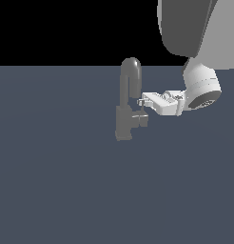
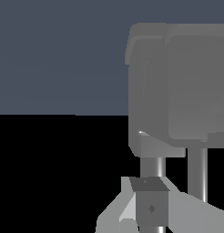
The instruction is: Turn on the faucet by rotating a designated handle.
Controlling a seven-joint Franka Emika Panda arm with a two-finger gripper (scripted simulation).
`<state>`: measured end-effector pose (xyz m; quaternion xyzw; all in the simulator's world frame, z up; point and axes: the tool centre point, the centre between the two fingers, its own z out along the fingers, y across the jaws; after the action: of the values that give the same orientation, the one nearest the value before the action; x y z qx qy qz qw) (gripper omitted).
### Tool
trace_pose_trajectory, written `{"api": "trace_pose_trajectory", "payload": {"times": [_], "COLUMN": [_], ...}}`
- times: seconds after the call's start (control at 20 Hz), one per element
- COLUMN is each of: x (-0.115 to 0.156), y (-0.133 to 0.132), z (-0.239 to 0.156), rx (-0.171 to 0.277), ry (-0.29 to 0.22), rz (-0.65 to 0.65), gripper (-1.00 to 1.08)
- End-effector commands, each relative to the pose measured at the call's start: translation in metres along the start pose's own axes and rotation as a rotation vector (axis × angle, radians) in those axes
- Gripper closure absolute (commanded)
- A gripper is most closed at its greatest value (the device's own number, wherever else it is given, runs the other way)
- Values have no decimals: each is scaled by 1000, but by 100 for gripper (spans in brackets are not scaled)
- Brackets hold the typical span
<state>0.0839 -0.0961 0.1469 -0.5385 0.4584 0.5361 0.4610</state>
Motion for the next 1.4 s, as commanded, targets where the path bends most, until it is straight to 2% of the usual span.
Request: {"api": "trace_pose_trajectory", "payload": {"times": [0.0,0.95,1.05,1.35], "x": [-1,-9,-12,-3], "y": [4,38,32,48], "z": [0,0,0,0], "rx": [0,0,3,2], "ry": [0,0,5,3], "rz": [0,0,-11,-8], "gripper": [108,108,108,108]}}
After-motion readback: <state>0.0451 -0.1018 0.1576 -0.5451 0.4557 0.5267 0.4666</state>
